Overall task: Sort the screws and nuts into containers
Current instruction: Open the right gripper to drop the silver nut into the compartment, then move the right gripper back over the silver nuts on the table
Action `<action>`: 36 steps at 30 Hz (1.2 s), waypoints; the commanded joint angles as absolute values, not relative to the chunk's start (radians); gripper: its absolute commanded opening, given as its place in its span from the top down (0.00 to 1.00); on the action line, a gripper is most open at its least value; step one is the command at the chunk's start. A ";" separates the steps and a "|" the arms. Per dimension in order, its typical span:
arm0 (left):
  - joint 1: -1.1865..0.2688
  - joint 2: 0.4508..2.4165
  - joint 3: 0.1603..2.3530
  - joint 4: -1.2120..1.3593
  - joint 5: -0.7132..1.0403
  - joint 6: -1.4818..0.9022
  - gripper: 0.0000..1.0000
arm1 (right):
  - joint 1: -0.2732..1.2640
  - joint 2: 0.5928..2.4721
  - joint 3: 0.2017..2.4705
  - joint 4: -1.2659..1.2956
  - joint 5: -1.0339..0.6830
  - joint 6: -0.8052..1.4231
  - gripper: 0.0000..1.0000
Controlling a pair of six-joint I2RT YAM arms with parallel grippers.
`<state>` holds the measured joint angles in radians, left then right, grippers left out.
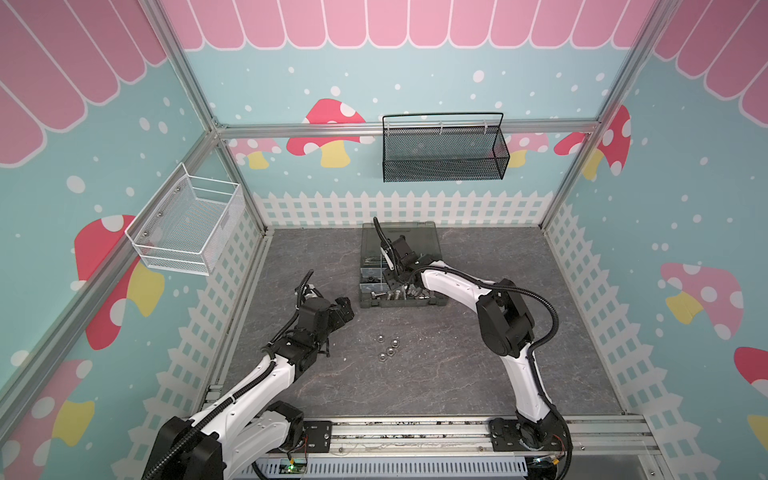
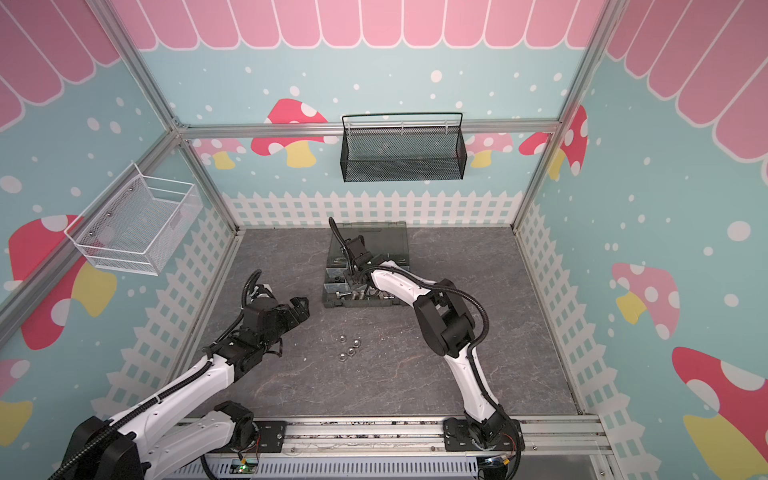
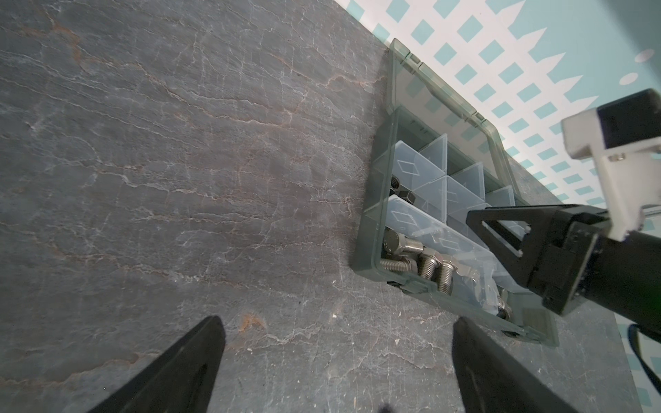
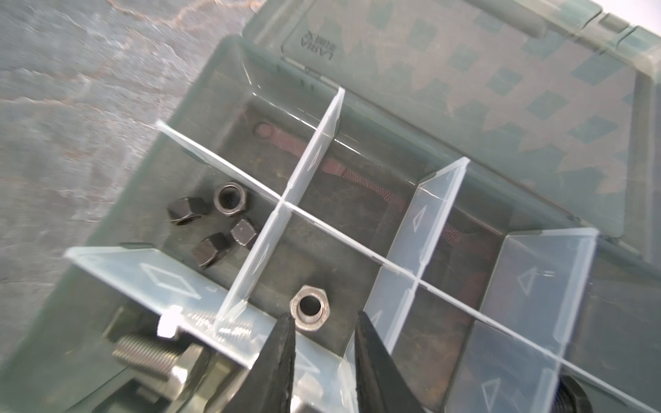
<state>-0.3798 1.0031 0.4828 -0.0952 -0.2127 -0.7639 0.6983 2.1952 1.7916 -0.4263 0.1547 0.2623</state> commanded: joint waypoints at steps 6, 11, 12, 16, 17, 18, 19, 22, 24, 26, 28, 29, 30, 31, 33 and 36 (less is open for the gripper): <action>-0.374 1.009 0.494 -0.094 -0.212 -0.793 0.00 | 0.704 2.031 1.659 -0.412 0.119 0.295 0.67; -0.374 1.009 0.494 -0.092 -0.212 -0.796 0.00 | 0.718 1.929 1.541 -0.388 0.123 0.319 0.65; -0.374 1.009 0.494 -0.093 -0.212 -0.797 0.00 | 0.721 1.909 1.512 -0.386 0.127 0.325 0.65; -0.374 1.011 0.494 -0.091 -0.211 -0.799 0.00 | 0.735 1.826 1.418 -0.383 0.143 0.353 0.63; -0.375 1.012 0.493 -0.091 -0.209 -0.800 0.00 | 0.740 1.809 1.394 -0.383 0.147 0.361 0.63; -0.374 1.012 0.494 -0.089 -0.209 -0.799 0.00 | 0.745 1.791 1.370 -0.383 0.154 0.368 0.62; -0.374 1.013 0.494 -0.089 -0.209 -0.801 0.00 | 0.748 1.779 1.351 -0.383 0.158 0.374 0.62; -0.374 1.018 0.494 -0.085 -0.205 -0.803 0.00 | 0.759 1.736 1.287 -0.385 0.170 0.398 0.62; -0.374 1.024 0.495 -0.081 -0.202 -0.807 0.00 | 0.765 1.712 1.248 -0.384 0.171 0.415 0.62; -0.374 1.028 0.497 -0.082 -0.197 -0.809 0.00 | 0.773 1.694 1.213 -0.385 0.170 0.429 0.62; -0.376 1.035 0.501 -0.078 -0.193 -0.810 0.00 | 0.779 1.681 1.180 -0.385 0.169 0.444 0.62; -0.374 1.037 0.502 -0.075 -0.187 -0.811 0.00 | 0.783 1.674 1.162 -0.387 0.166 0.454 0.62; -0.374 1.041 0.503 -0.074 -0.186 -0.813 0.00 | 0.787 1.670 1.147 -0.388 0.165 0.462 0.61; -0.374 1.043 0.504 -0.073 -0.183 -0.815 0.00 | 0.791 1.667 1.133 -0.388 0.164 0.467 0.62; -0.374 1.046 0.506 -0.071 -0.179 -0.817 0.00 | 0.800 1.661 1.105 -0.391 0.158 0.481 0.61; -0.375 1.053 0.507 -0.065 -0.175 -0.822 0.00 | 0.815 1.663 1.077 -0.396 0.151 0.492 0.61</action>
